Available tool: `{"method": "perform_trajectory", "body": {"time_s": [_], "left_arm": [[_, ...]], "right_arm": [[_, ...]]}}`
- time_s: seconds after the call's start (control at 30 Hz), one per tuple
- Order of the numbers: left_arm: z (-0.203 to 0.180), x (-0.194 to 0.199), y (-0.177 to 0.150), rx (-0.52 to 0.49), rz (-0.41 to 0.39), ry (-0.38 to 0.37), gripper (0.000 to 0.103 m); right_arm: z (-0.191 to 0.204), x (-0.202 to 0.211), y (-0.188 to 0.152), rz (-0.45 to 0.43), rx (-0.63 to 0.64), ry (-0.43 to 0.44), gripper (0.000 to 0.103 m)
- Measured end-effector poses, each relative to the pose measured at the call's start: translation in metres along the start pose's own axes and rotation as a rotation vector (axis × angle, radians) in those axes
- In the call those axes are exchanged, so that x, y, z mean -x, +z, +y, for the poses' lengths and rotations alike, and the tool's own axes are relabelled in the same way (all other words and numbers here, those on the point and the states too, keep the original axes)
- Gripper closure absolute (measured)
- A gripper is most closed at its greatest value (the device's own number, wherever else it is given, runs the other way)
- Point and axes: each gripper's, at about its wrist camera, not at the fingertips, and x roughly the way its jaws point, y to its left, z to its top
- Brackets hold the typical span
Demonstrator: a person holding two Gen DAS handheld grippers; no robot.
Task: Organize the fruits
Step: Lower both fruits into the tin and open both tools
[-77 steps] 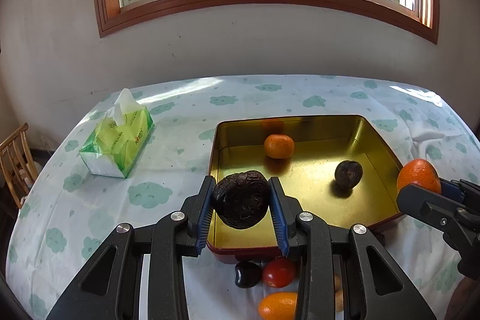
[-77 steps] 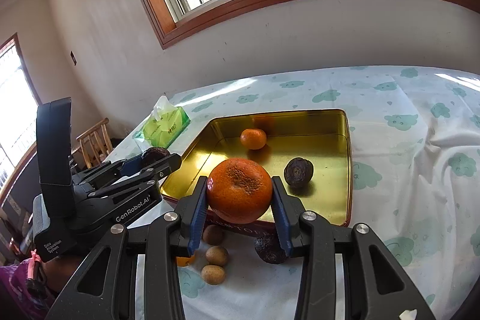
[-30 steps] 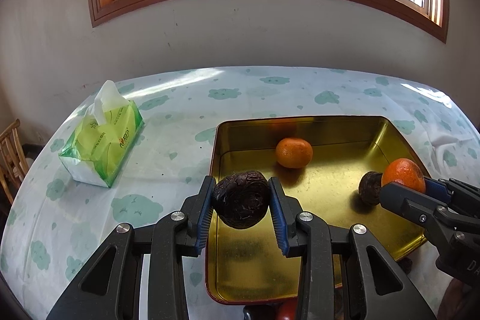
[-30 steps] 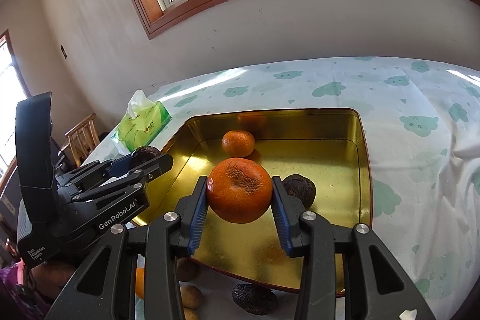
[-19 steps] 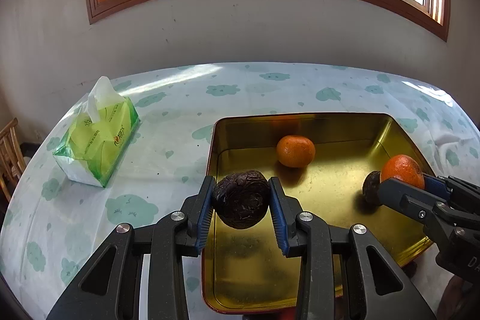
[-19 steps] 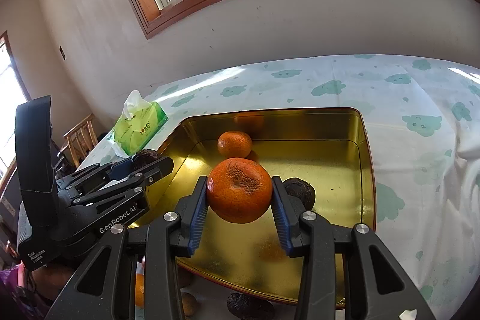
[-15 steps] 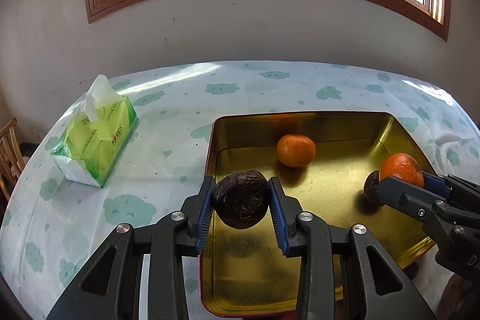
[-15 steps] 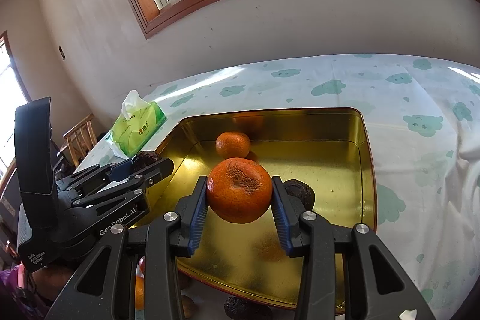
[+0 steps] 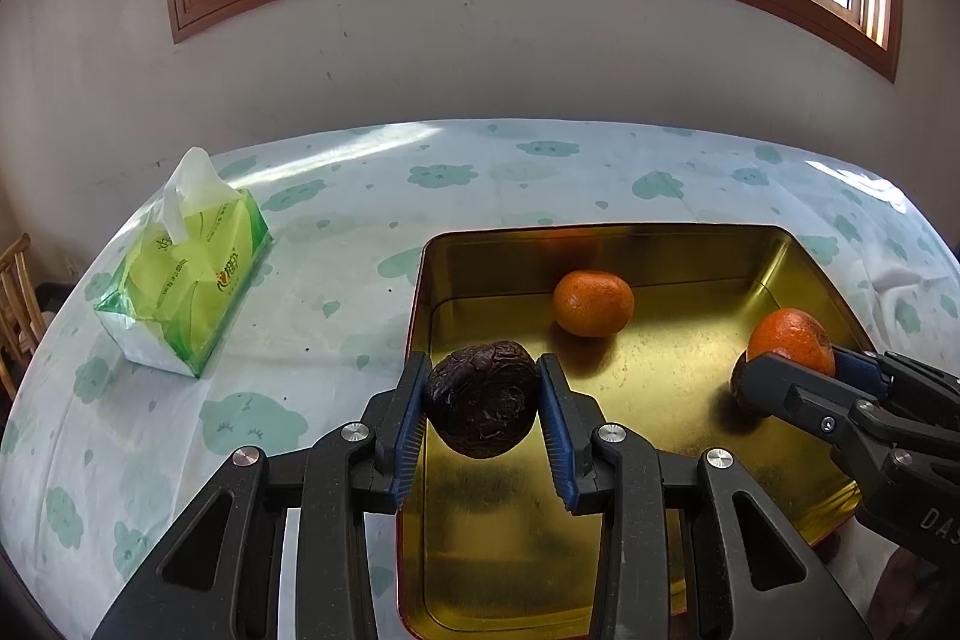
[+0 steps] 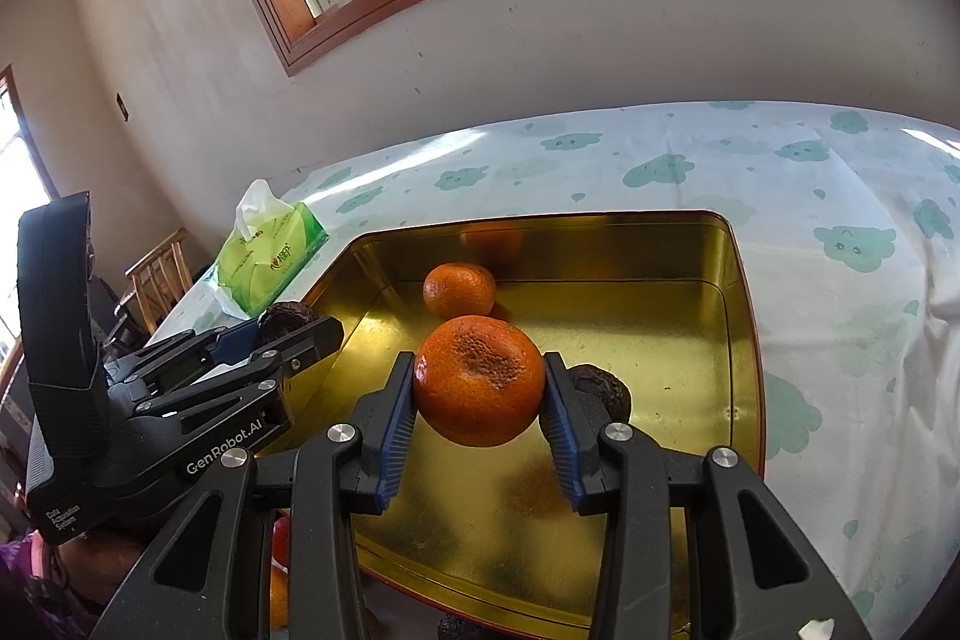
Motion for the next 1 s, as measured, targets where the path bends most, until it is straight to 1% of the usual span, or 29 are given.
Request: {"method": "perform_trajectory", "body": {"time_s": [0.63,0.77,0.83,0.87,0.9,0.93,0.97,1.0], "left_arm": [[0.001,-0.008,0.001,0.002,0.004,0.000,0.067],[0.001,-0.008,0.002,-0.002,0.002,-0.002,0.066],[-0.001,-0.007,0.002,-0.017,-0.006,-0.003,0.061],[-0.002,-0.005,0.003,-0.023,-0.014,-0.013,0.054],[-0.003,-0.002,0.003,-0.026,-0.026,-0.032,0.045],[-0.003,0.003,0.003,-0.027,-0.044,-0.044,0.040],[-0.004,0.010,0.003,-0.032,-0.070,-0.045,0.031],[-0.005,0.017,0.003,-0.039,-0.100,-0.045,0.027]], "right_arm": [[-0.003,-0.014,0.000,0.007,0.000,-0.002,0.065],[-0.003,-0.013,0.001,-0.004,0.006,-0.010,0.064],[-0.002,-0.012,0.002,-0.012,0.010,-0.016,0.063],[-0.003,-0.010,0.002,-0.016,0.009,-0.016,0.062],[-0.003,-0.008,0.002,-0.022,0.006,-0.015,0.062],[-0.003,-0.005,0.002,-0.031,0.004,-0.014,0.062],[-0.003,-0.001,0.002,-0.039,0.004,-0.014,0.062],[-0.003,0.004,0.002,-0.046,0.005,-0.013,0.062]]}}
